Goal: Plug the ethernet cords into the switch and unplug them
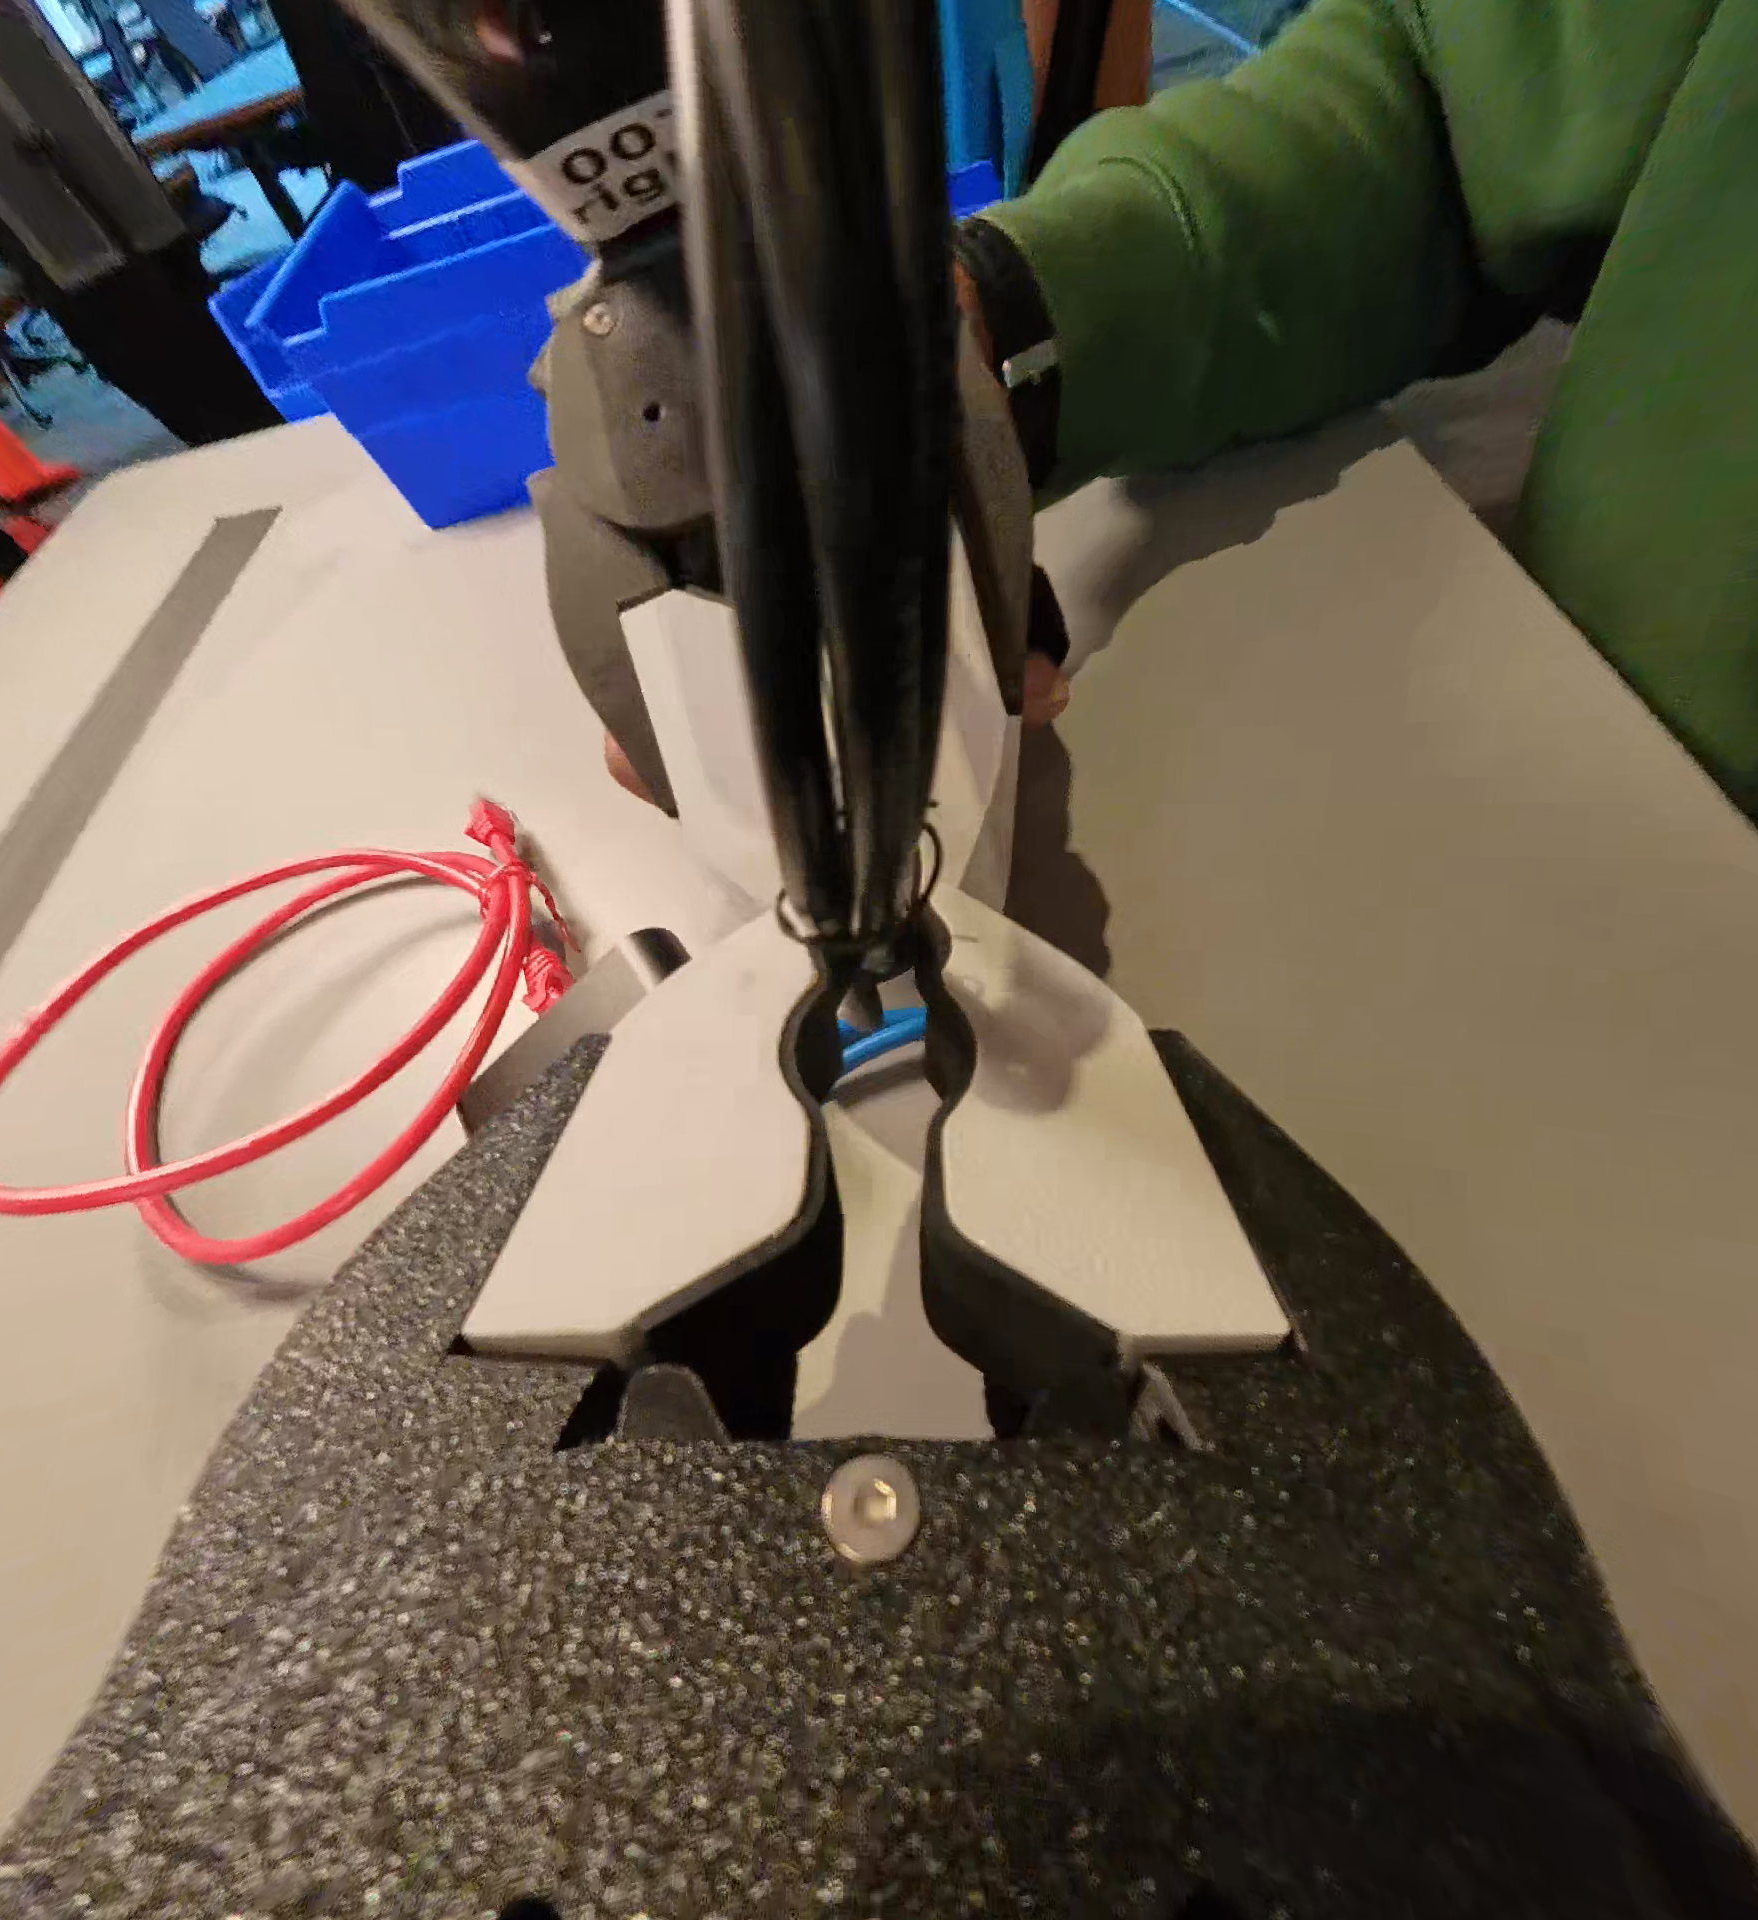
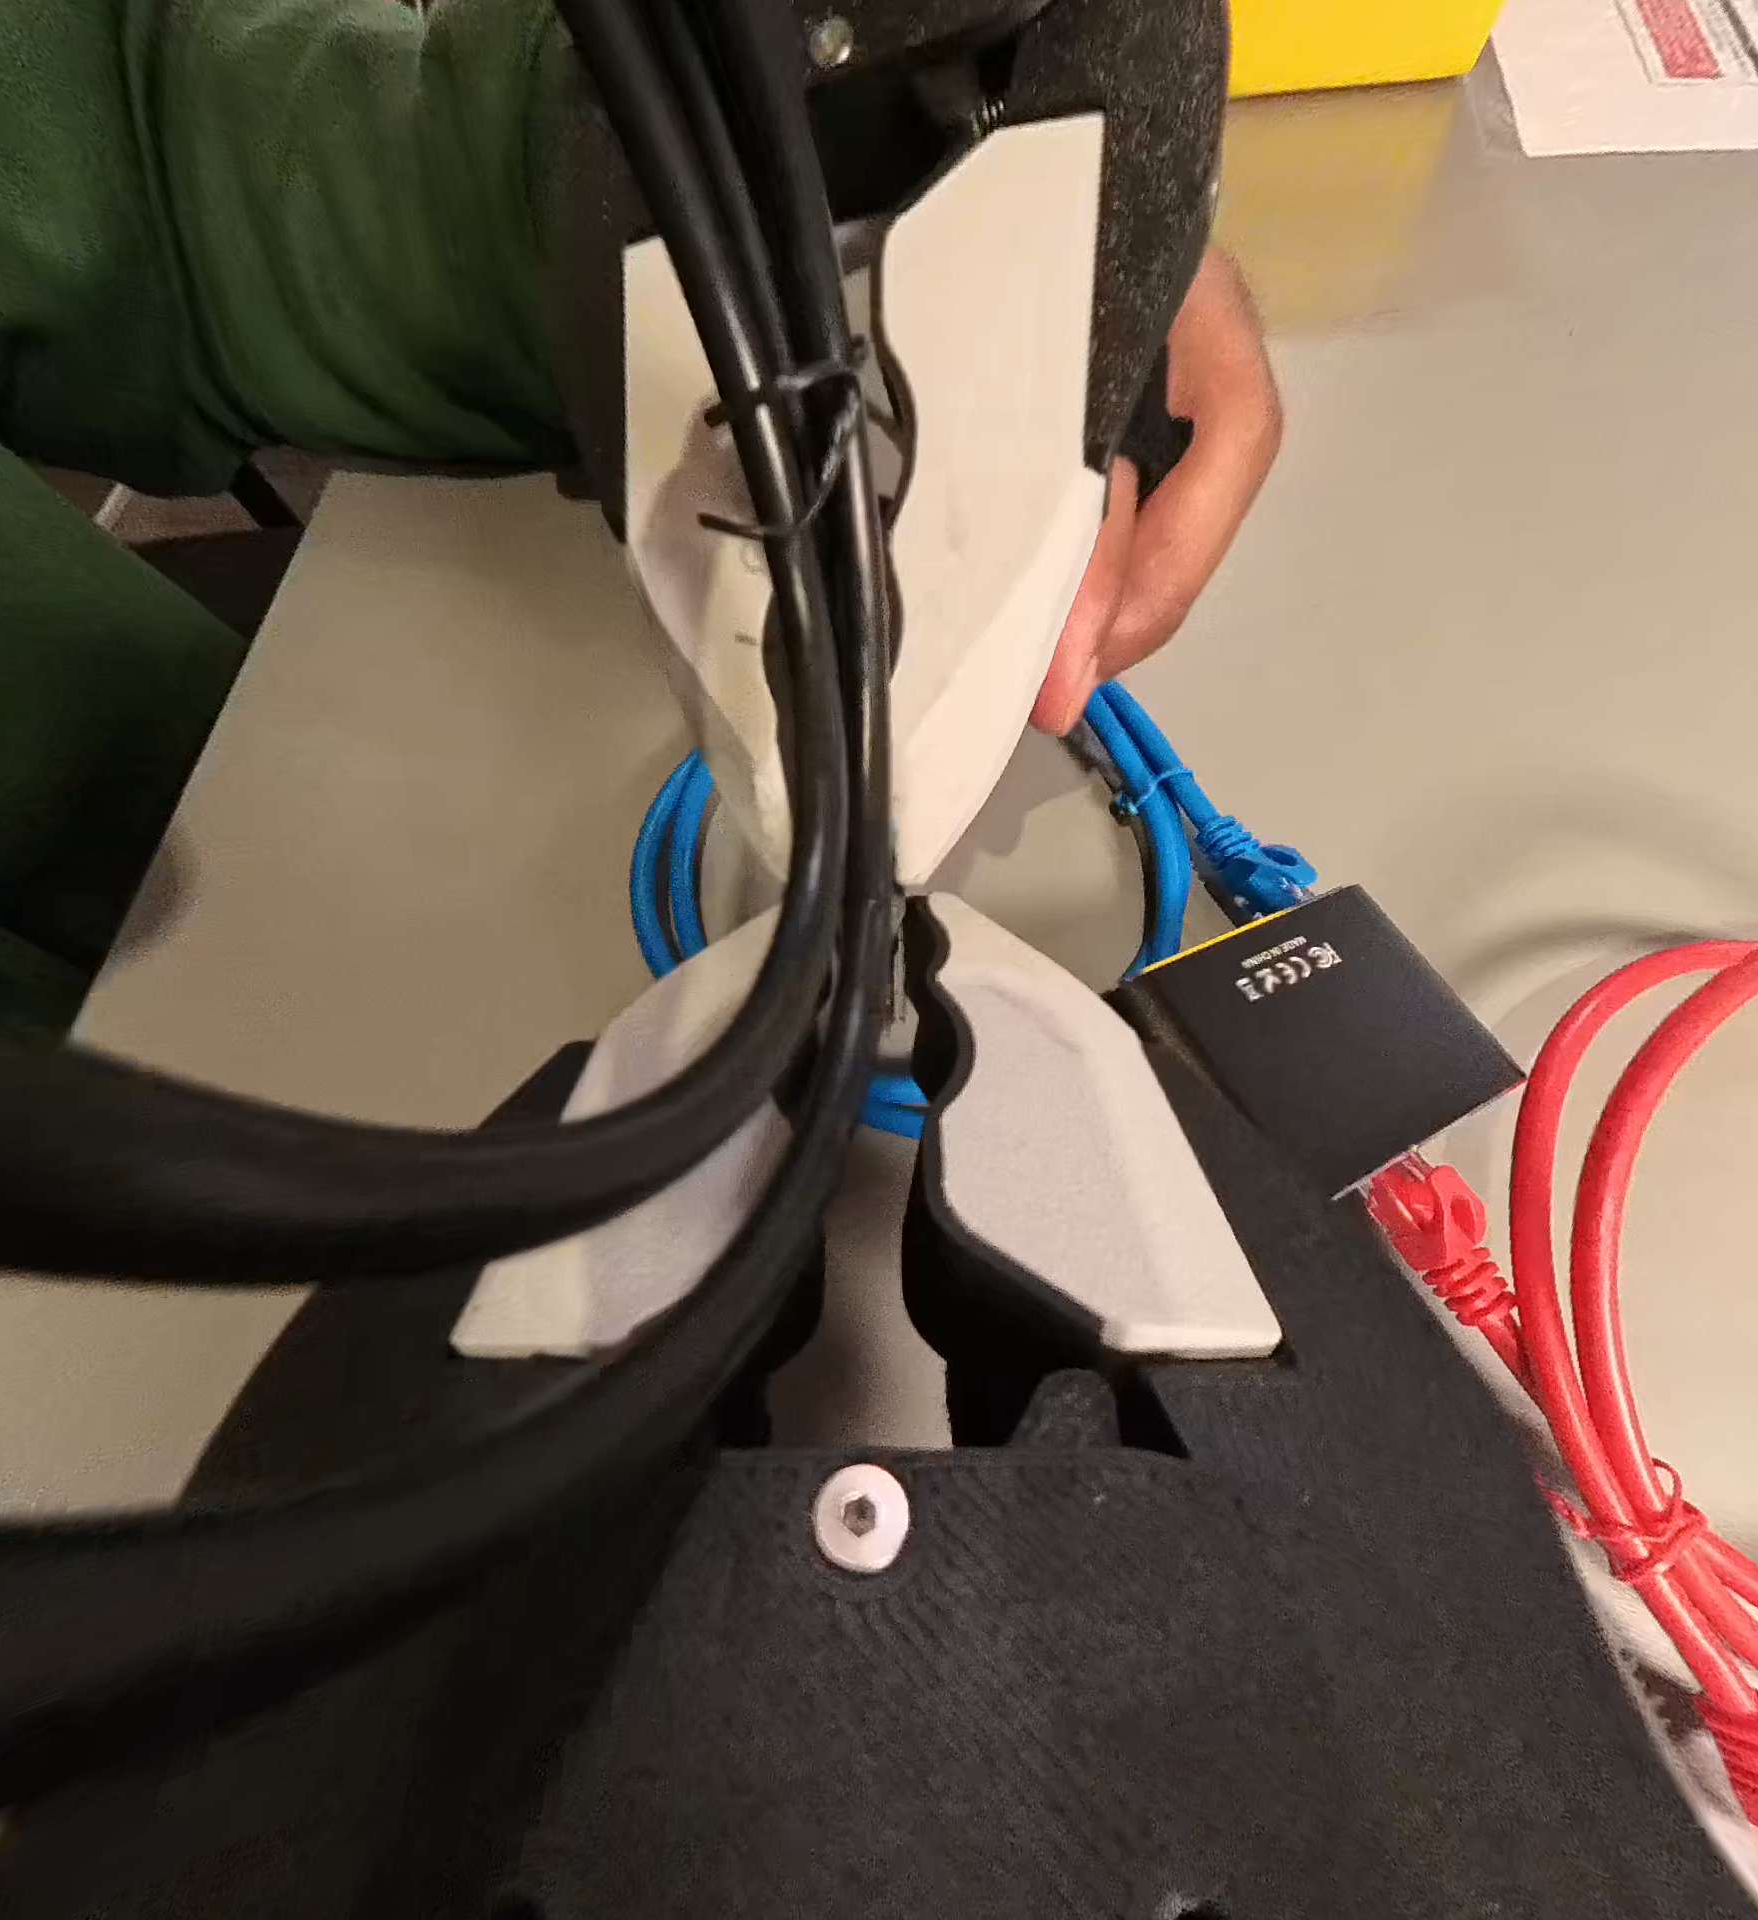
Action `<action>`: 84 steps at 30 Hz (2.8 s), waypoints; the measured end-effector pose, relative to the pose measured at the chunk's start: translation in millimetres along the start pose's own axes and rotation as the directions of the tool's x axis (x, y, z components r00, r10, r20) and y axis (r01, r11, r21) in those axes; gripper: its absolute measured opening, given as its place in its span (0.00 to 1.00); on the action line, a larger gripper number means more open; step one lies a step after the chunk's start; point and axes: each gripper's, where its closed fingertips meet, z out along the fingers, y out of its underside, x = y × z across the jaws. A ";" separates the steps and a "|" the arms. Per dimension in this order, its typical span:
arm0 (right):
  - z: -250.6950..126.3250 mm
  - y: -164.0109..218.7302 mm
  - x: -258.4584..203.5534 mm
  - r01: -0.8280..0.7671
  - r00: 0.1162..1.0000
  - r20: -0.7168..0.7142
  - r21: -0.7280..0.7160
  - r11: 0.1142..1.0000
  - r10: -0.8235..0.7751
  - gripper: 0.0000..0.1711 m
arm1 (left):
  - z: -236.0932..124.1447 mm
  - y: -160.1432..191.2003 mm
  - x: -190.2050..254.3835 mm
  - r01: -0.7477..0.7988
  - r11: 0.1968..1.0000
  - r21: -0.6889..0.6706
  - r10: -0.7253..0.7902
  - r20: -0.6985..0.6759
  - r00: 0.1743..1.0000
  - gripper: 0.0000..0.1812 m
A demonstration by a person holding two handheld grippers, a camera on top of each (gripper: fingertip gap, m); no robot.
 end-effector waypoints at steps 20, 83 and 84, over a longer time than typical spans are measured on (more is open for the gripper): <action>-18.5 39.3 75.3 0.554 0.509 -0.427 -0.501 0.665 -0.747 0.26 | -29.8 21.1 -62.6 0.568 0.796 0.209 -0.604 0.207 0.770 0.04; -41.8 -27.3 60.0 0.536 0.154 -0.696 -0.537 0.651 -0.701 0.05 | -19.7 0.5 -46.4 0.407 0.895 0.180 -0.444 0.290 0.848 0.14; -41.2 -26.8 59.5 0.540 0.157 -0.697 -0.532 0.652 -0.699 0.05 | -19.2 -0.2 -45.6 0.407 0.894 0.187 -0.445 0.279 0.851 0.14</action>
